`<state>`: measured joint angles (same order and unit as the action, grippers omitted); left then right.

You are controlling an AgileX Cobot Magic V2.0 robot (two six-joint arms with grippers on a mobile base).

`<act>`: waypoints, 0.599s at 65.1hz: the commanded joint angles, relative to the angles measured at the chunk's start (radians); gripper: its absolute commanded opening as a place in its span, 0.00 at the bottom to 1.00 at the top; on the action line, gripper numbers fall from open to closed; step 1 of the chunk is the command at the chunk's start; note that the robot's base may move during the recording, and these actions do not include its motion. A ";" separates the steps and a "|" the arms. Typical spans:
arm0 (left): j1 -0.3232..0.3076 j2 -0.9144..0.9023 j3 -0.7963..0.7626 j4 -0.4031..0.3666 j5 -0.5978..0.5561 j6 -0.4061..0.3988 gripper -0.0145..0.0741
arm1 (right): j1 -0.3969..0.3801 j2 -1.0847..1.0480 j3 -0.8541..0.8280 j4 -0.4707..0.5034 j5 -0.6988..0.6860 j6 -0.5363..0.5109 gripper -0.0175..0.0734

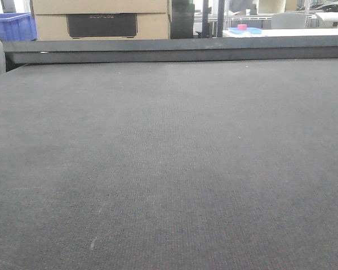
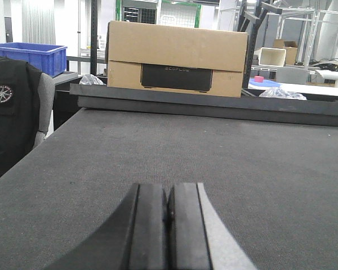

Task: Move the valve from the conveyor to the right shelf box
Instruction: 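Lower both open grippers toward the silver valves on the gray belt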

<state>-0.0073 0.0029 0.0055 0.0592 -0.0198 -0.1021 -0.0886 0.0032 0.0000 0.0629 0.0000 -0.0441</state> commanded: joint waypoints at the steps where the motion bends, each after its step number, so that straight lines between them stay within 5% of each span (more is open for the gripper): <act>1: 0.001 -0.003 -0.005 -0.003 -0.014 -0.003 0.04 | -0.006 -0.003 0.000 -0.001 -0.024 -0.007 0.01; 39: 0.001 -0.003 -0.005 -0.003 -0.014 -0.003 0.04 | -0.006 -0.003 0.000 -0.001 -0.024 -0.007 0.01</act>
<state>-0.0073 0.0029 0.0055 0.0592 -0.0198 -0.1021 -0.0886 0.0032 0.0000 0.0629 0.0000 -0.0441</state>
